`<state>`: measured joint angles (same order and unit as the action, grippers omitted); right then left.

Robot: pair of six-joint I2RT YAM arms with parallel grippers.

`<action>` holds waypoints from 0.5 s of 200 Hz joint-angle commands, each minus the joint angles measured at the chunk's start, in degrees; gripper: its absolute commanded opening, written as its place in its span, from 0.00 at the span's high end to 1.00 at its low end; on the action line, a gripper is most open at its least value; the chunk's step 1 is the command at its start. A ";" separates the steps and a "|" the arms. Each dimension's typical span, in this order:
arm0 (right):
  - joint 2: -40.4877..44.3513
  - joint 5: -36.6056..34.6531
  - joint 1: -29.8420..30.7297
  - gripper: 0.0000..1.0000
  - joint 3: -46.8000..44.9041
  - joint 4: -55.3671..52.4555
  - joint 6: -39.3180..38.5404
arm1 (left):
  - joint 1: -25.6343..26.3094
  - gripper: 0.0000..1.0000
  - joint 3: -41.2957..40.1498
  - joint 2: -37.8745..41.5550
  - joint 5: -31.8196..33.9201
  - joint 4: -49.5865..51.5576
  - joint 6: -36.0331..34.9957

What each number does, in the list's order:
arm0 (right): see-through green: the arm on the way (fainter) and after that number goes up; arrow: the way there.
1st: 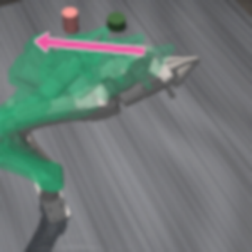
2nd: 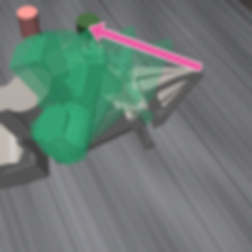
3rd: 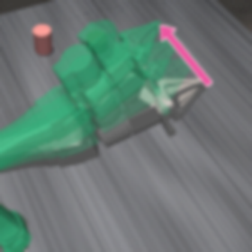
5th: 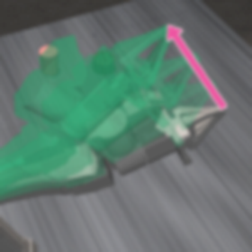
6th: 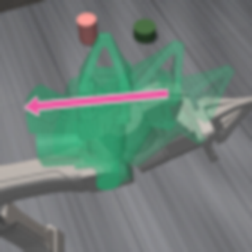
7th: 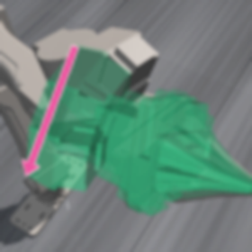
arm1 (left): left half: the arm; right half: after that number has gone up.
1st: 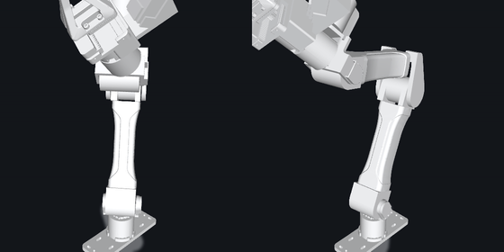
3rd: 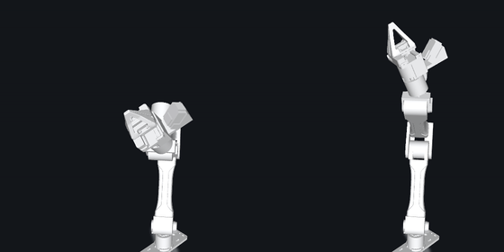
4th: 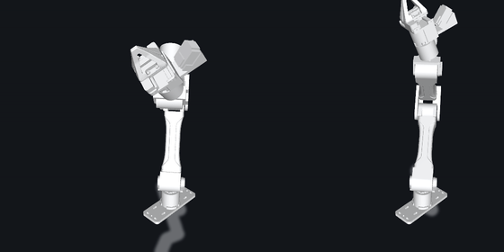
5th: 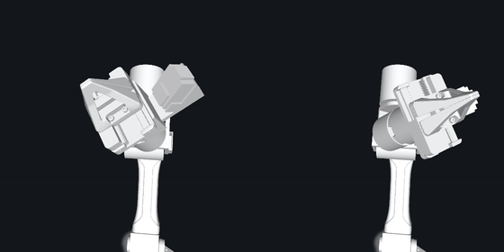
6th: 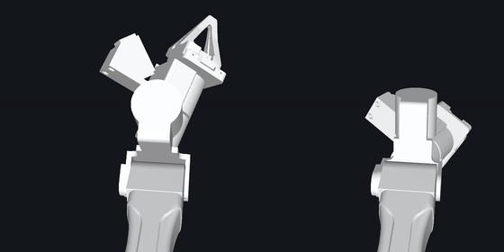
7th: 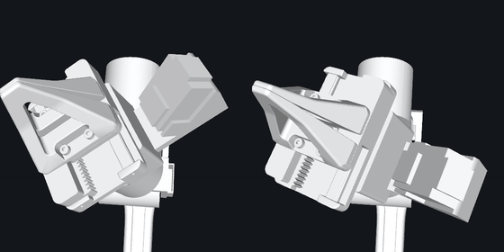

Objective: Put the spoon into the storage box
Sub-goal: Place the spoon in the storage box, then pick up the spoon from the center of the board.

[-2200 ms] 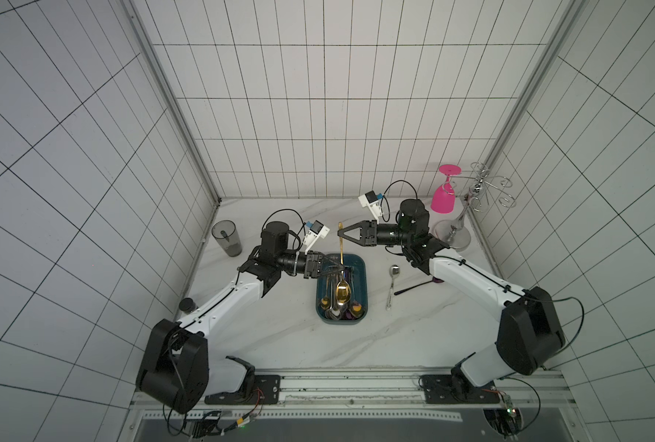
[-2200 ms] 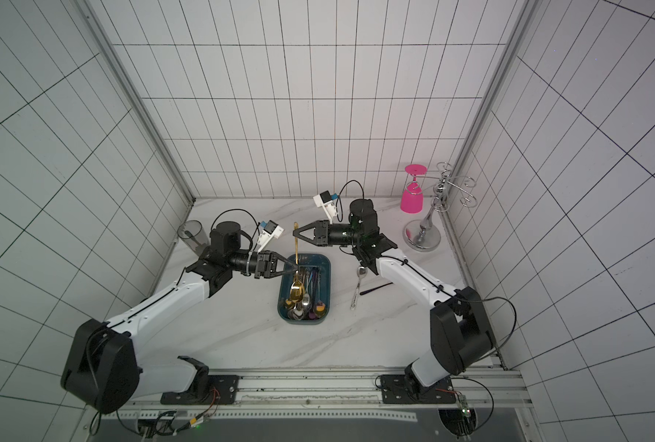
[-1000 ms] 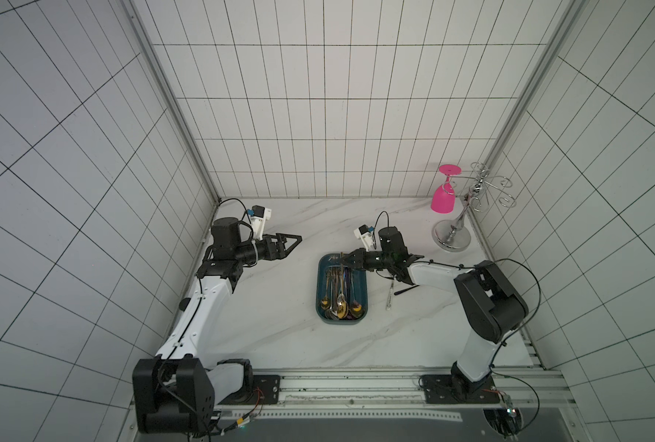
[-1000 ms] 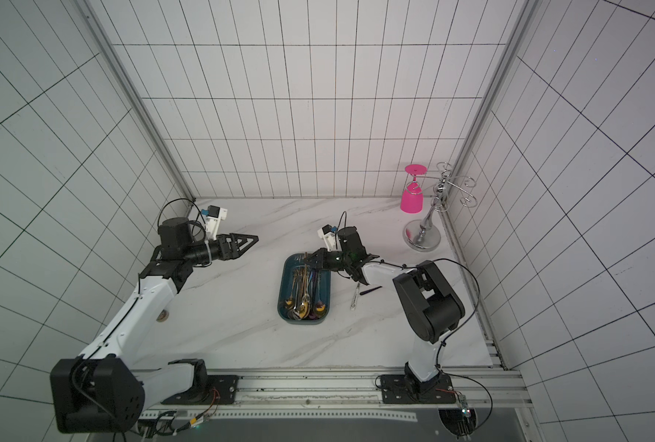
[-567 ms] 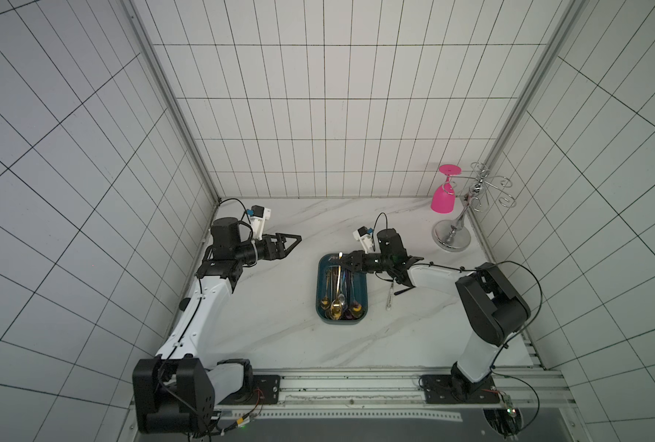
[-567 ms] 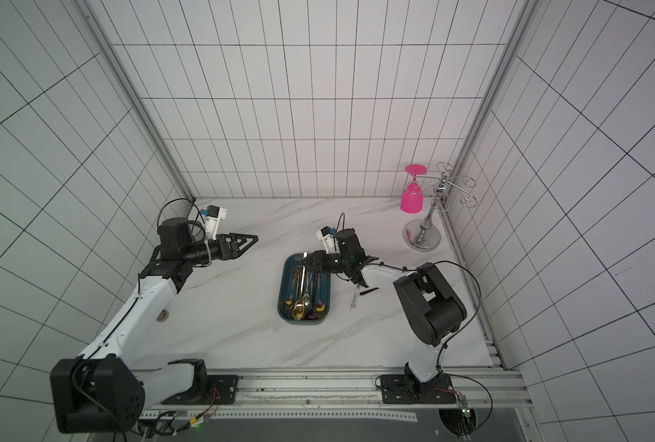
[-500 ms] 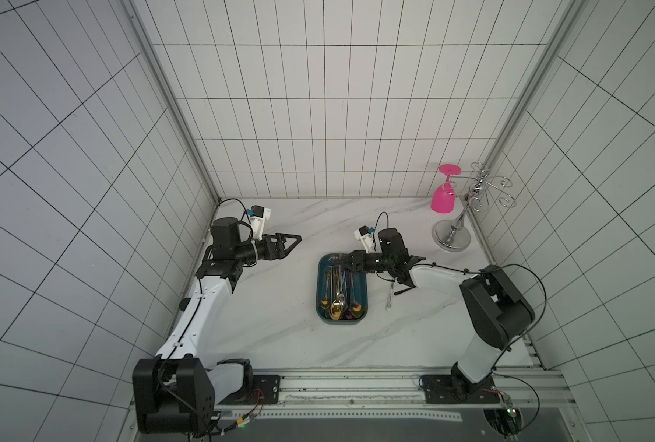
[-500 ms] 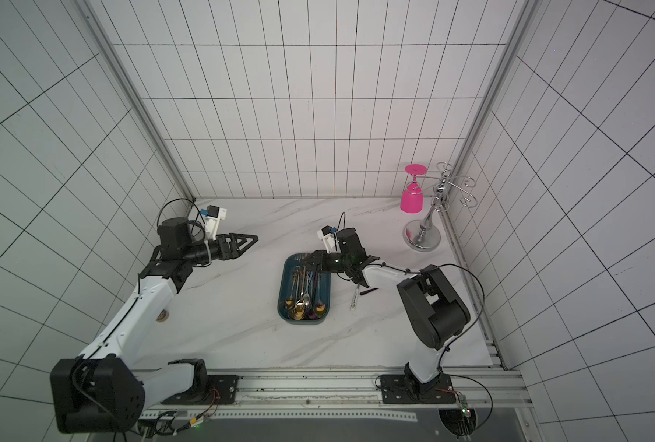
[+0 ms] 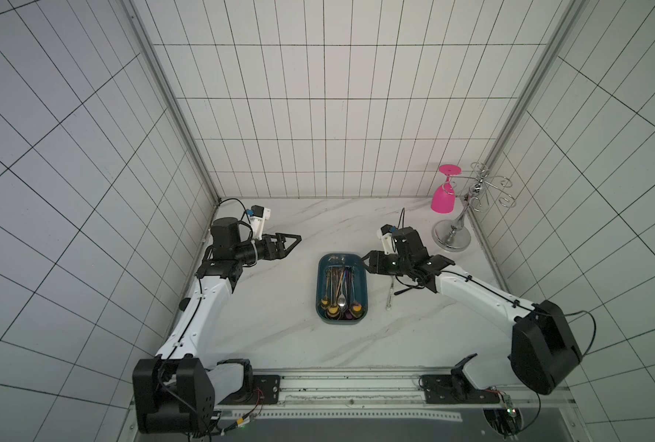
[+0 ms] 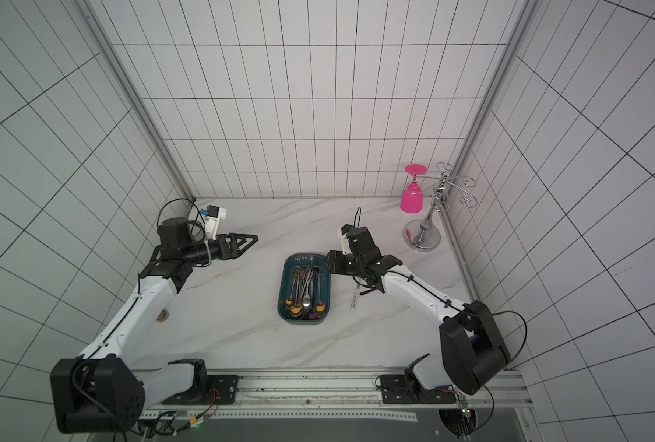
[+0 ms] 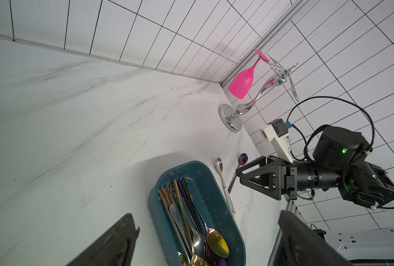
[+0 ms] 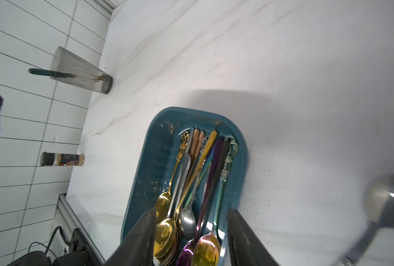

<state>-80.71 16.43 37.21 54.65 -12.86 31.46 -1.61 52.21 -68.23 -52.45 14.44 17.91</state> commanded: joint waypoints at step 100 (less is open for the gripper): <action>-1.55 -18.82 -0.04 0.48 4.14 -28.61 11.13 | -0.30 0.02 1.58 -0.16 0.71 0.69 -1.37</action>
<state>-78.87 0.27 37.19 56.05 -34.92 37.56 -1.63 52.29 -68.23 -52.25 14.61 17.47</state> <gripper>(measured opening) 0.529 0.983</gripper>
